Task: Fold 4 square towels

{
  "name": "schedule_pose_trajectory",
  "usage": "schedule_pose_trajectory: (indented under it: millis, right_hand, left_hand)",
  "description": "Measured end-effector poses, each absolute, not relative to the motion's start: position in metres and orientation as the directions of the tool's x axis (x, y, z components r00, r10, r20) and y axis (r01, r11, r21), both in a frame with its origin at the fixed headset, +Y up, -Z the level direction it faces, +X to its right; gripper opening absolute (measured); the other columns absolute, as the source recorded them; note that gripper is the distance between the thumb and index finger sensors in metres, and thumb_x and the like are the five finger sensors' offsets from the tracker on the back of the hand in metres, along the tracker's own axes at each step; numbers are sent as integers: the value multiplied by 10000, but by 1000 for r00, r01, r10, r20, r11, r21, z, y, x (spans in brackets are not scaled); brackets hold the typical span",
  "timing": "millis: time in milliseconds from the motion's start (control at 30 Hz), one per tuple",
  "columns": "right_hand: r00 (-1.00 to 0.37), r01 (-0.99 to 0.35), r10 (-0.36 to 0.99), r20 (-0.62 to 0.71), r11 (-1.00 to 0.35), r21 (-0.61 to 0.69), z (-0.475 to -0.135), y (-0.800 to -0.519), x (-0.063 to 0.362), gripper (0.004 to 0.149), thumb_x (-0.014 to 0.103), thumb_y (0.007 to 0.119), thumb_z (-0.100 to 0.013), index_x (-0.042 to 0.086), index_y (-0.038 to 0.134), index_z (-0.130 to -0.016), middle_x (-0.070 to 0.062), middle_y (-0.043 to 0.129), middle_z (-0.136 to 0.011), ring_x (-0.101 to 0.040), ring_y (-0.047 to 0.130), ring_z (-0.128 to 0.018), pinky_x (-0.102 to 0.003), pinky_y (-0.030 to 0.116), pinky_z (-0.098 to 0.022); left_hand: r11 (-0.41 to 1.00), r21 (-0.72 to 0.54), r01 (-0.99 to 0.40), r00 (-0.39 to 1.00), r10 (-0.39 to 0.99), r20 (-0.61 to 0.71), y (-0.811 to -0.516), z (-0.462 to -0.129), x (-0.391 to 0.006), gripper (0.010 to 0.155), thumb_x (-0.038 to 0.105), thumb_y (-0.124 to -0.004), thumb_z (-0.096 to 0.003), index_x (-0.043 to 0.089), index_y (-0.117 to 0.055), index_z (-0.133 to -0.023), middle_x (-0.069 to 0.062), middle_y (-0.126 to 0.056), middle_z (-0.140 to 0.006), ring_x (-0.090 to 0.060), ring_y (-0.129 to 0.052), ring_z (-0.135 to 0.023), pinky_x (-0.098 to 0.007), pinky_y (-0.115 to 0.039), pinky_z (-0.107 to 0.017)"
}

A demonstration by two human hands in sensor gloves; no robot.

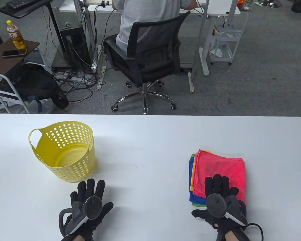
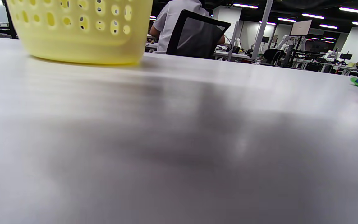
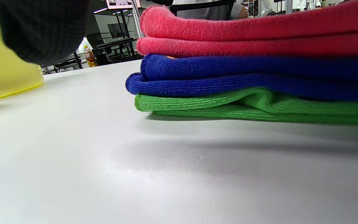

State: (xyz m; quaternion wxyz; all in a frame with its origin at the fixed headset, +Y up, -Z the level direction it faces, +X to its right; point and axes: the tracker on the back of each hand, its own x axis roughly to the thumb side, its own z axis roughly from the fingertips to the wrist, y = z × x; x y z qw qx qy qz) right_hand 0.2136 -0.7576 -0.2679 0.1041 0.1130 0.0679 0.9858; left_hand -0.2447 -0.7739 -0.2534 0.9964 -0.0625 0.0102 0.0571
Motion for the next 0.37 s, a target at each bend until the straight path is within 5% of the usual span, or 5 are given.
schedule_pose_trajectory:
  millis: [367]
  right_hand:
    - [-966,-191,217,139,-966,176,-275,-766,227,1232,600,845,-385,58,-61,-1020,-386,-109,-1029,-611,-65,-878,-785,93,-518]
  left_hand:
    - [979,-158,-128,992,126,-23,-778,-255,-245,872,742,-574,-461,417,-161,-1157,-27,-175,-1273,-412,-219,-1209,-647,-294,-868]
